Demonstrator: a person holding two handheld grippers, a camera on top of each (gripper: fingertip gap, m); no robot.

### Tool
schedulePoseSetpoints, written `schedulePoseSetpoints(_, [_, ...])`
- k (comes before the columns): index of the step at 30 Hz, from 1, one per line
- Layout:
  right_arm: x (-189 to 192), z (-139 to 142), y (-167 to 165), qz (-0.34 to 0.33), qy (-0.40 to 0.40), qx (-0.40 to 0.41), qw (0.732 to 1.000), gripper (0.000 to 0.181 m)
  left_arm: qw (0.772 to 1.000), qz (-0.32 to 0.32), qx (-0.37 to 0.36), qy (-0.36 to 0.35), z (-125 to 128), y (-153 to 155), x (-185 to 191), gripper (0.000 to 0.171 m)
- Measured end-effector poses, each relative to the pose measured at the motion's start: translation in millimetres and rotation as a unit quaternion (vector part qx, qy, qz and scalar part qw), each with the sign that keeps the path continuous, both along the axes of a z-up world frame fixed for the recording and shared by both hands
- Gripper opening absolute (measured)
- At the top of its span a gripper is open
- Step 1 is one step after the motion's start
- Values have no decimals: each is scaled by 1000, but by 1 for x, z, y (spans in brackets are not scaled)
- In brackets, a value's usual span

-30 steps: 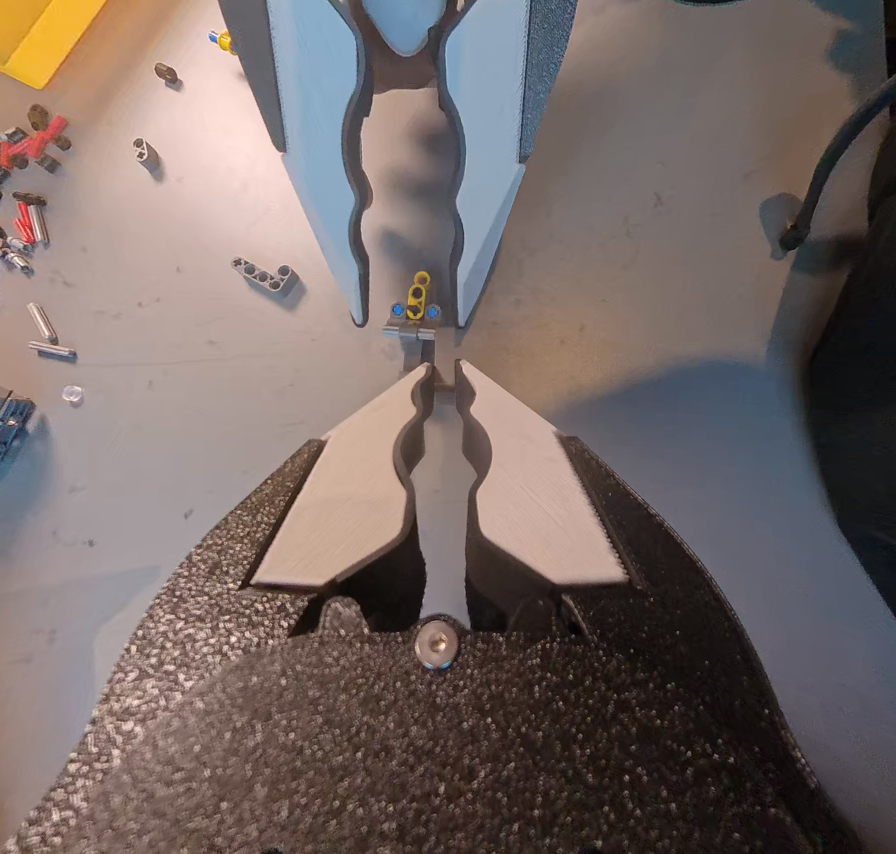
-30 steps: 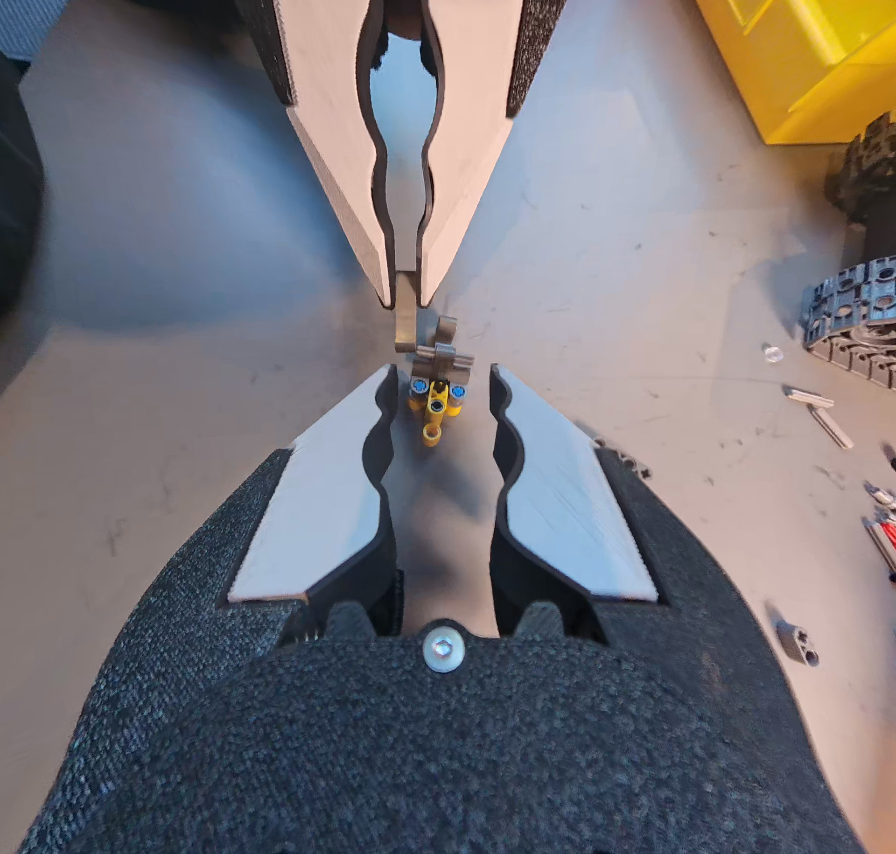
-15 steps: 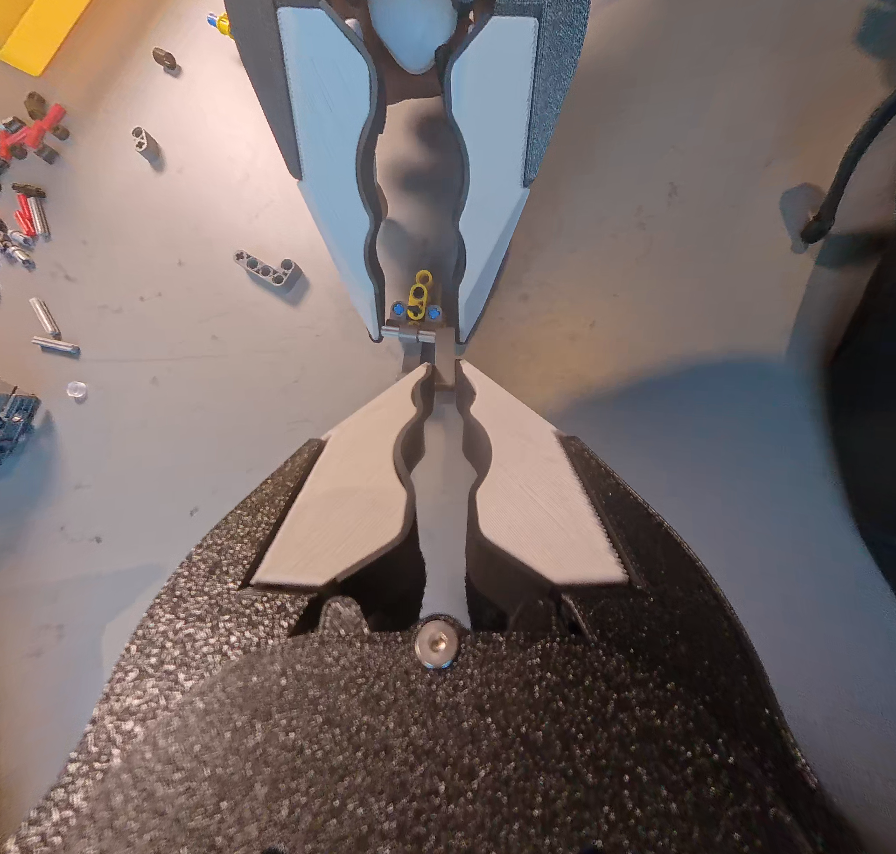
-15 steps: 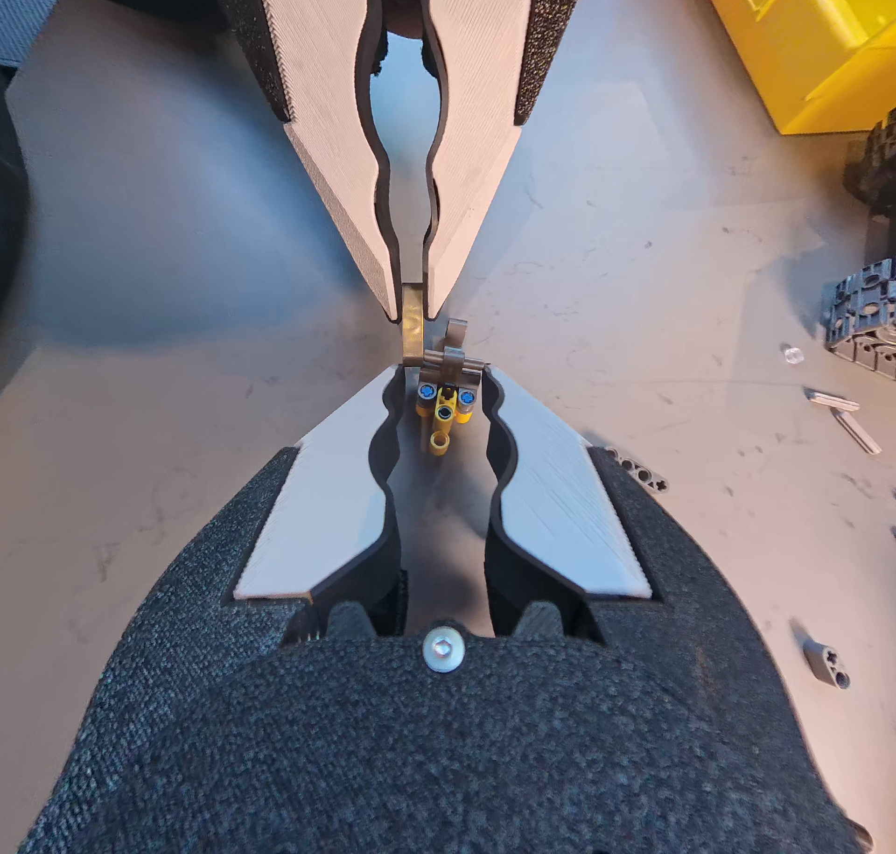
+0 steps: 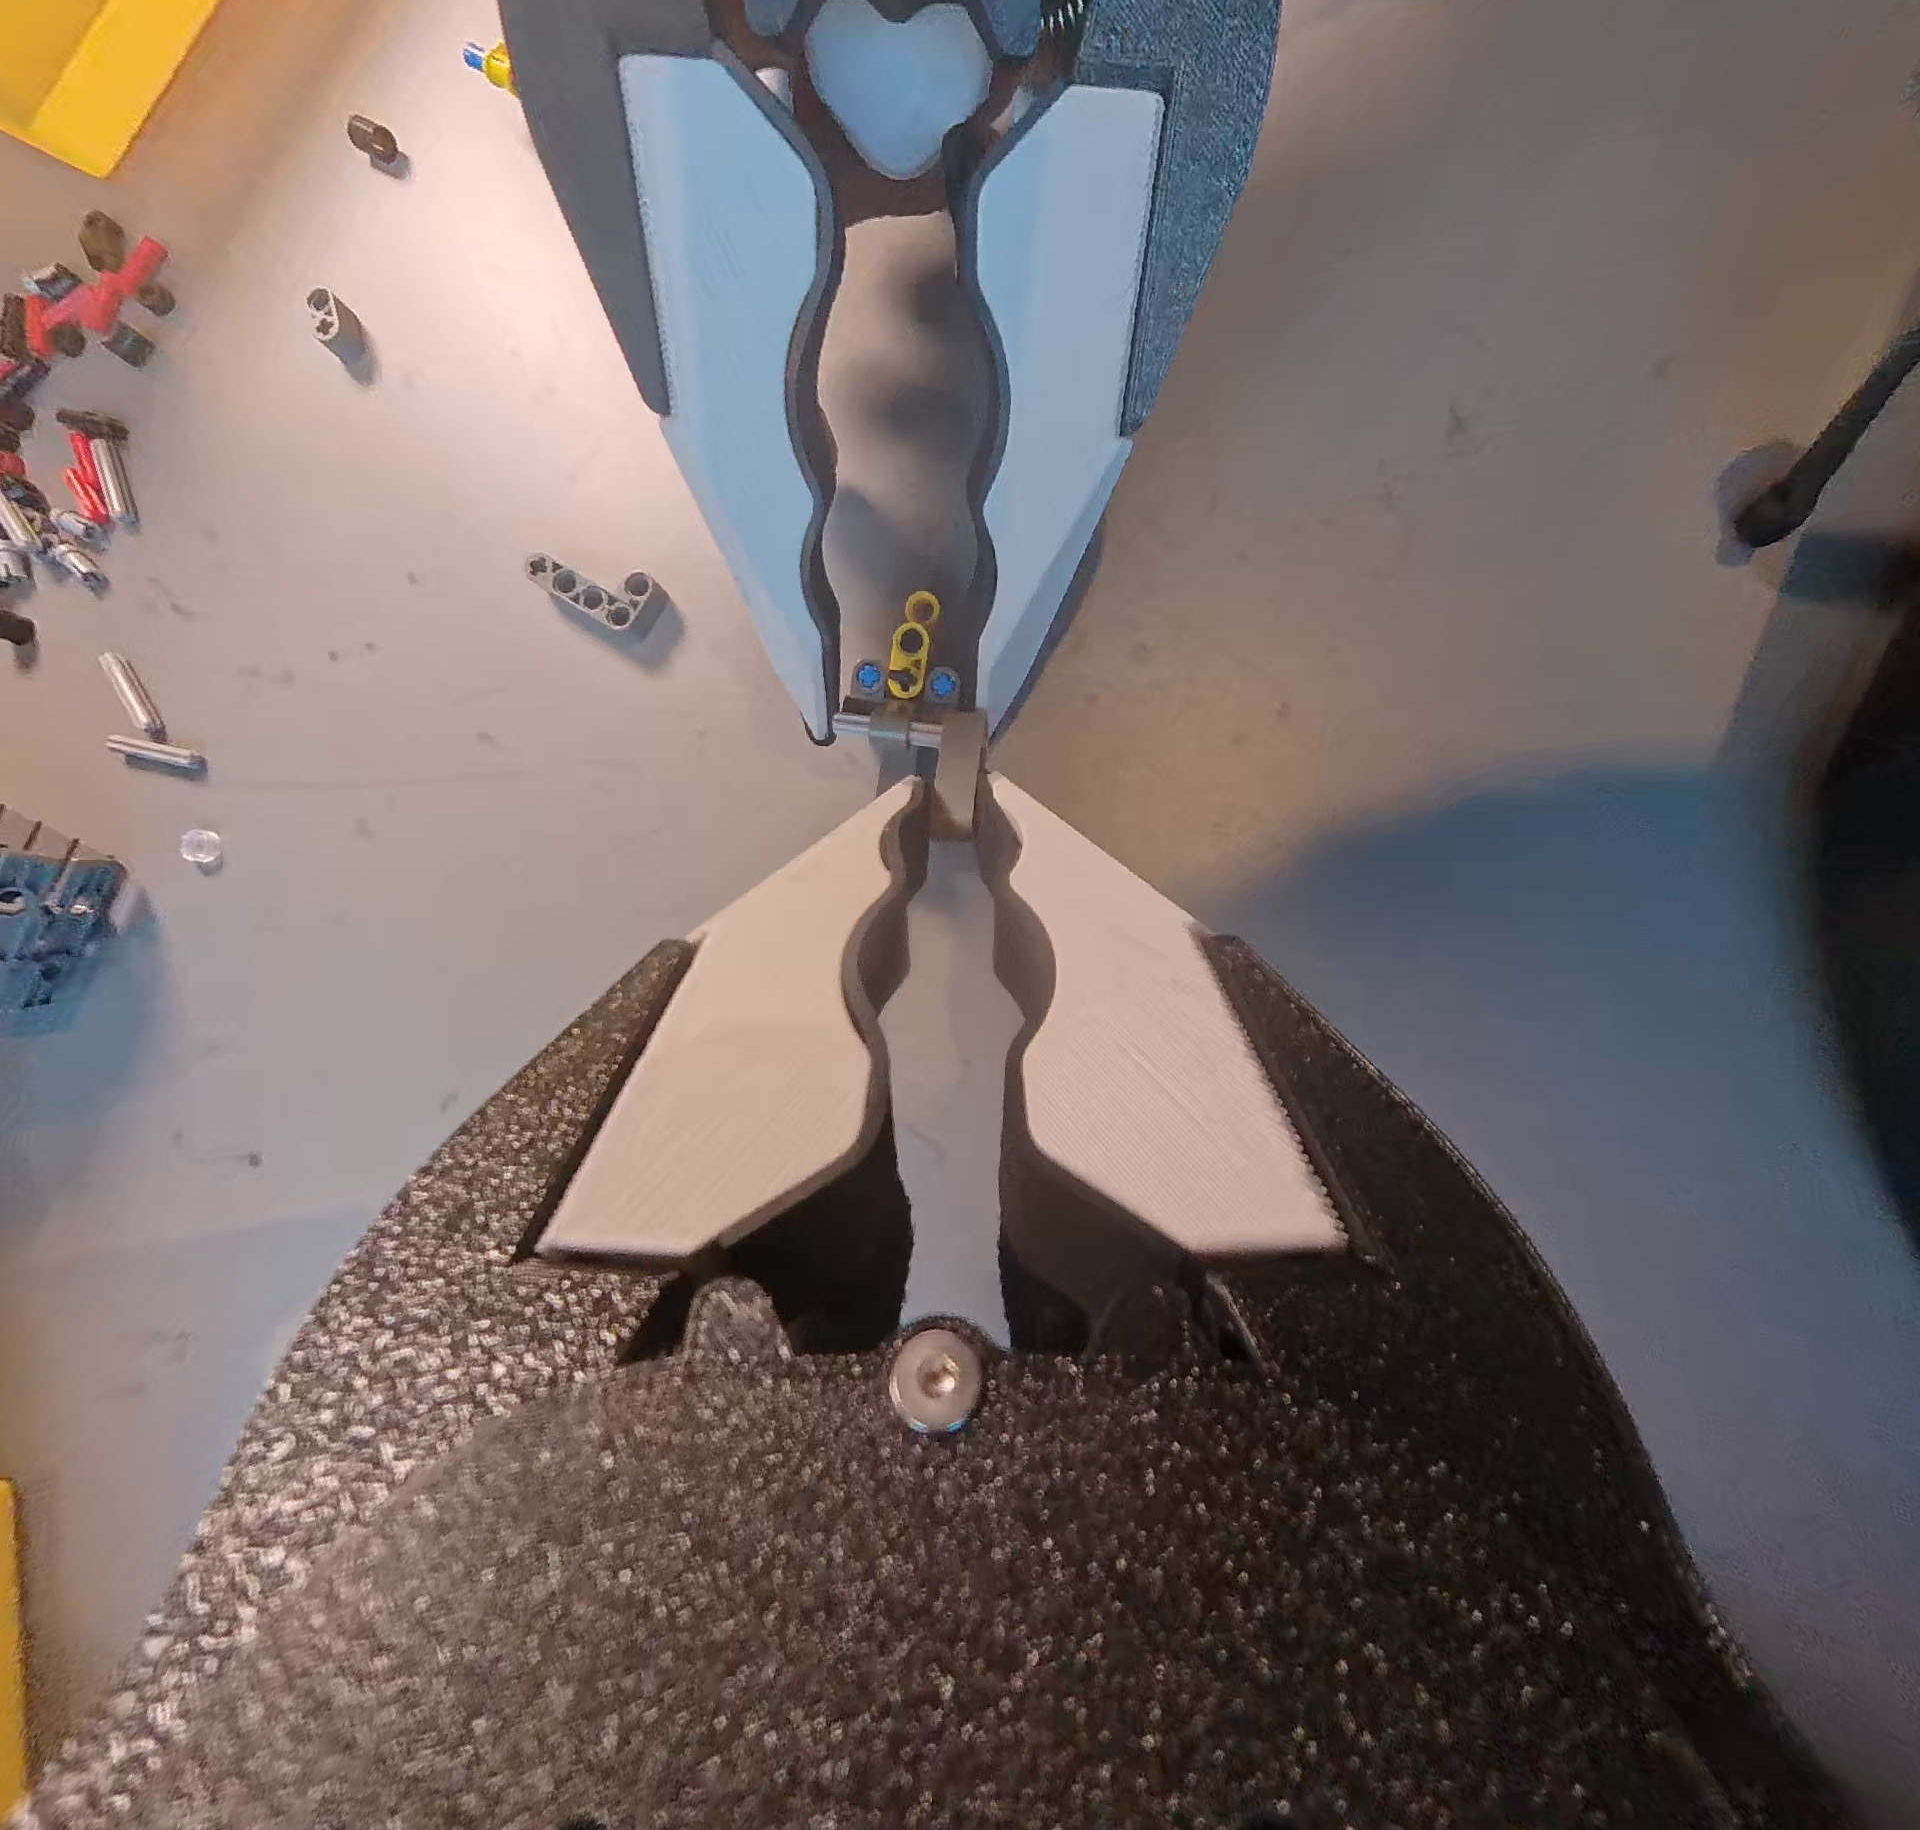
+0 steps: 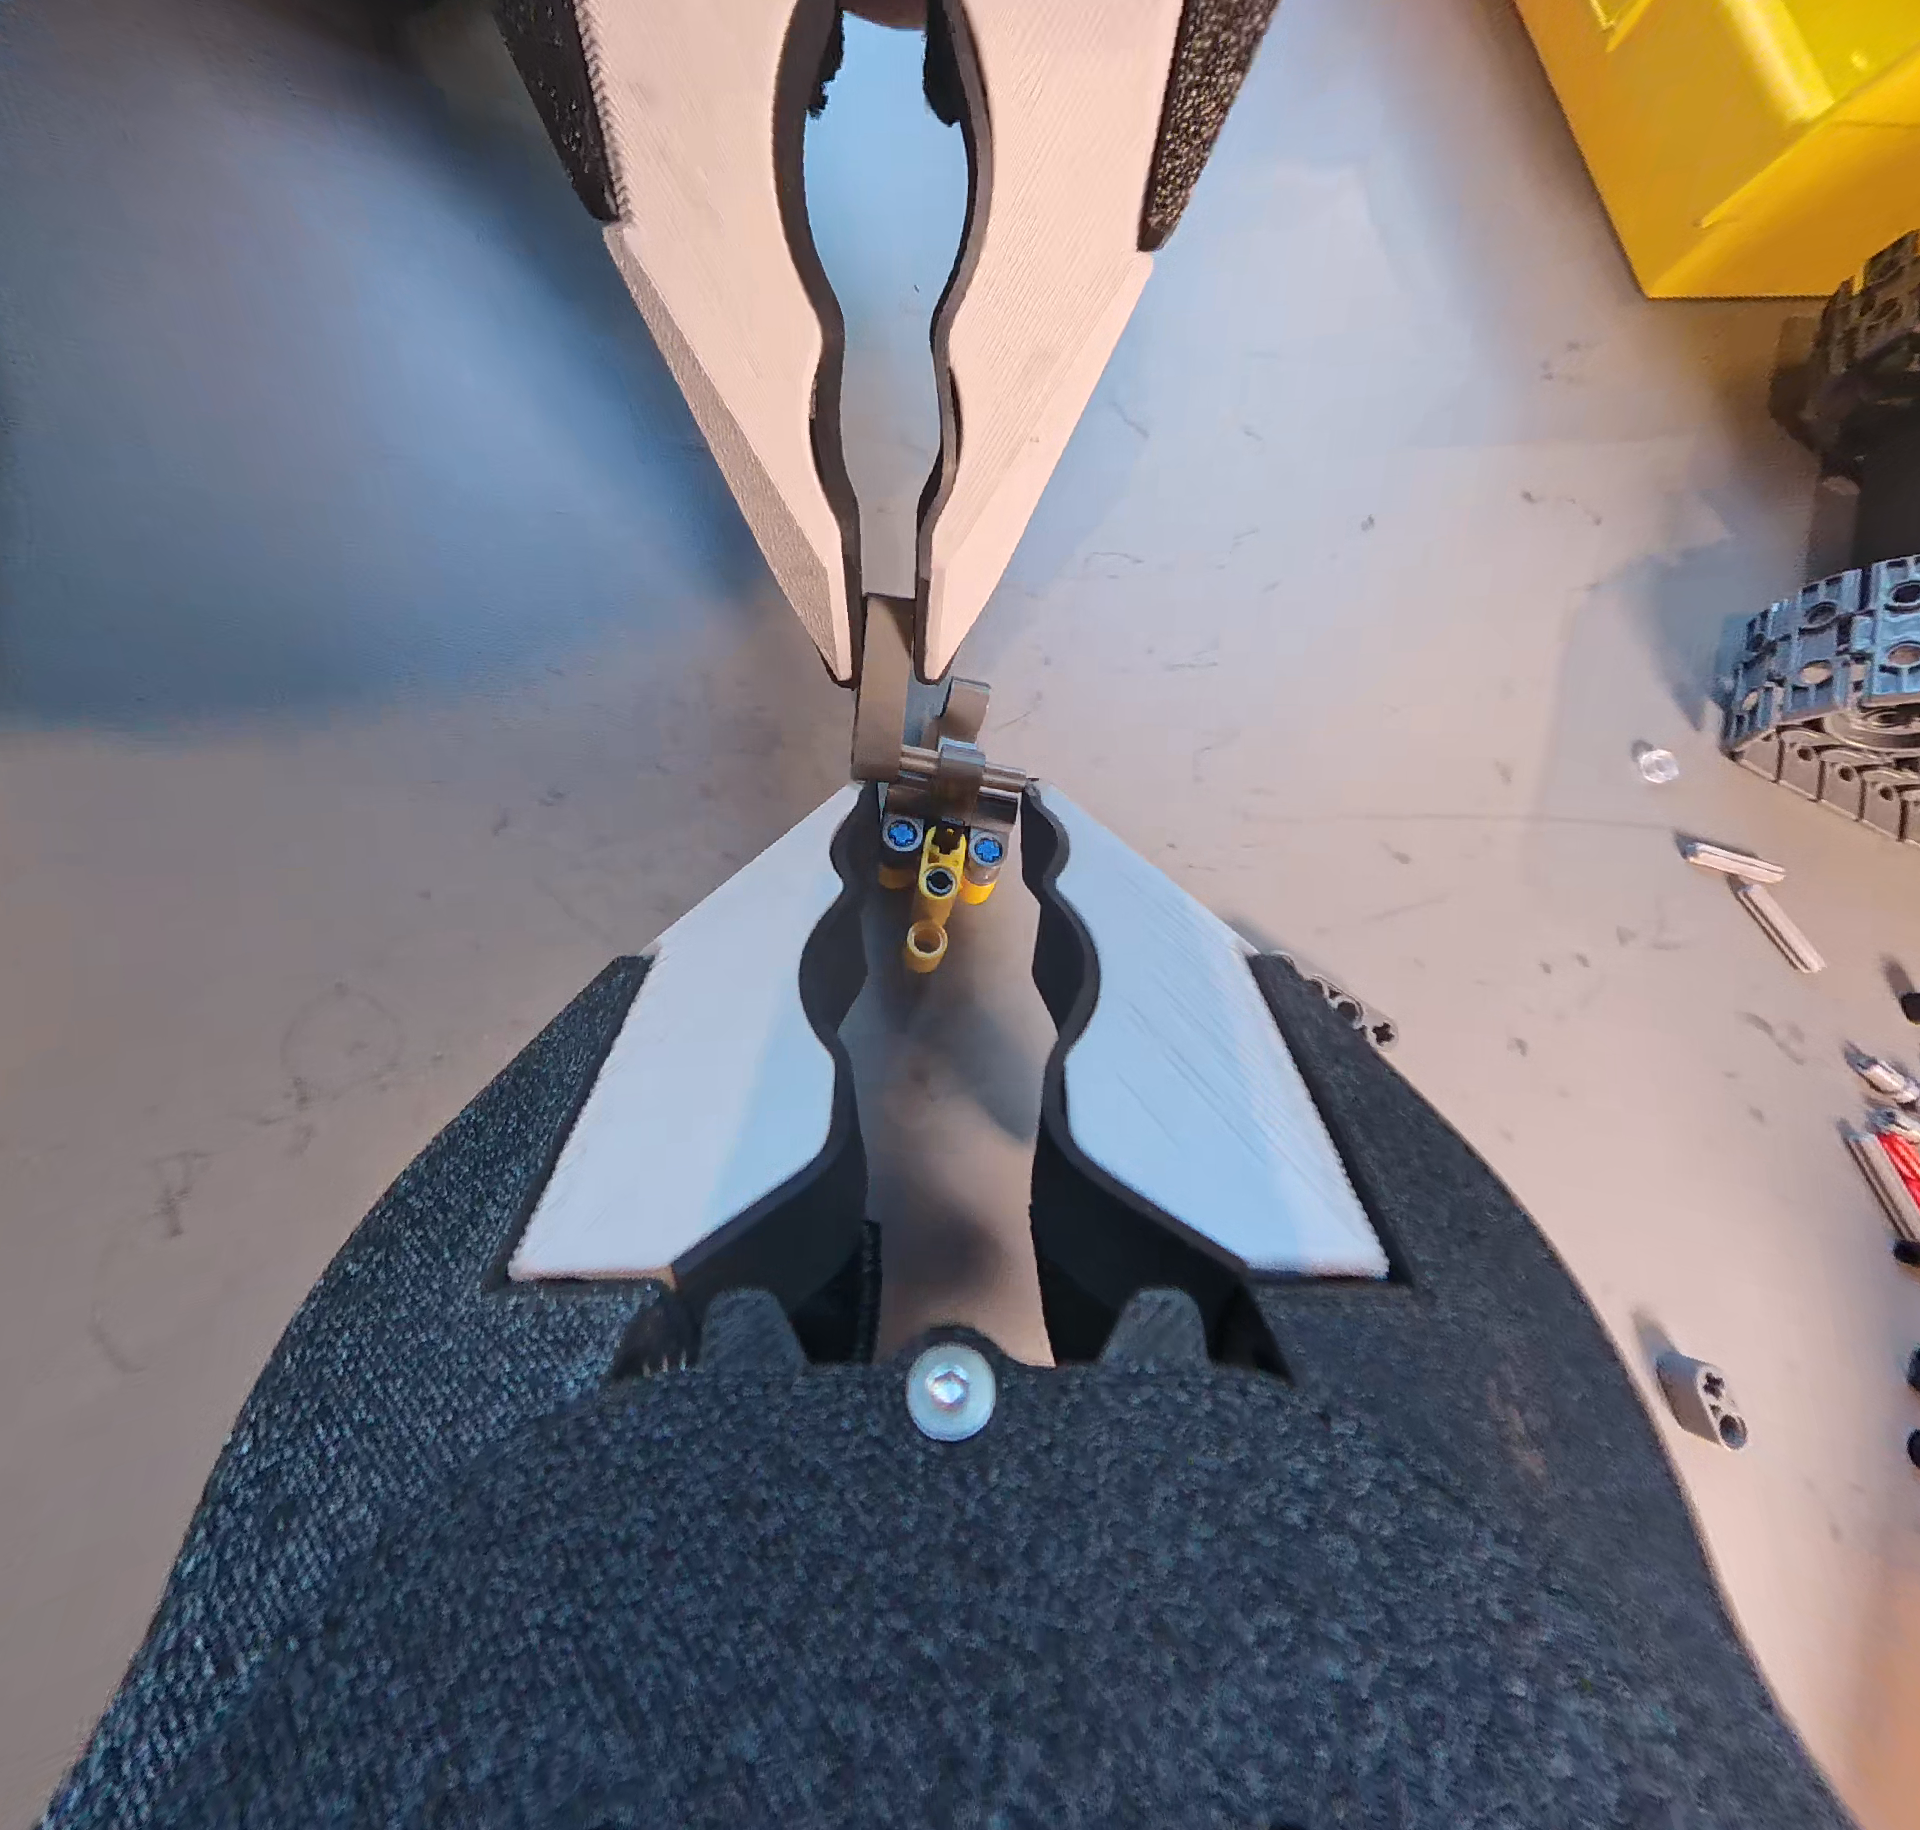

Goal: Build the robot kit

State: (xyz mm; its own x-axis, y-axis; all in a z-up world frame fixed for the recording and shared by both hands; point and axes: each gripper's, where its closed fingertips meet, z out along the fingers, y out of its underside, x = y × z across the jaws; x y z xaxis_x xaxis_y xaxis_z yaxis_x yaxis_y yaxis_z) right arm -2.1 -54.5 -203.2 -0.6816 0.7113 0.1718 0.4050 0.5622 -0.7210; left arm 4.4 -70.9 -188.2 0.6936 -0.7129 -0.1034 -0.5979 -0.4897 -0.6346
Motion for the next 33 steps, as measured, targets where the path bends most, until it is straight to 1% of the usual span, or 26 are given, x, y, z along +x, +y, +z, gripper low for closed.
schedulePoseSetpoints(6, [0,0,2,0,2,0,1000,27,996,-22,36,83,-1,-1,-3,7])
schedulePoseSetpoints(10, [-1,0,1,7,5,-1,1000,27,991,-40,48,121,-2,-3,-6,7])
schedulePoseSetpoints(16, [-1,0,-1,26,4,14,1000,27,991,-54,44,116,-2,-5,-6,7])
schedulePoseSetpoints(19, [-1,0,-2,32,7,20,999,27,993,-55,41,92,0,-6,-4,7])
schedulePoseSetpoints(24, [3,0,-5,40,14,2,999,27,998,-41,51,14,6,-3,-9,7])
schedulePoseSetpoints(26, [3,0,-4,37,14,-1,999,27,997,-44,49,-28,8,-5,-7,7])
schedulePoseSetpoints(29, [4,0,-3,33,10,-4,999,27,995,-40,55,-73,13,-3,-6,7])
schedulePoseSetpoints(31, [4,0,-3,32,12,-6,999,27,993,-47,56,-94,14,-4,-3,7])
schedulePoseSetpoints(33, [5,0,-3,31,11,-8,999,27,993,-48,52,-97,10,-4,-2,7])
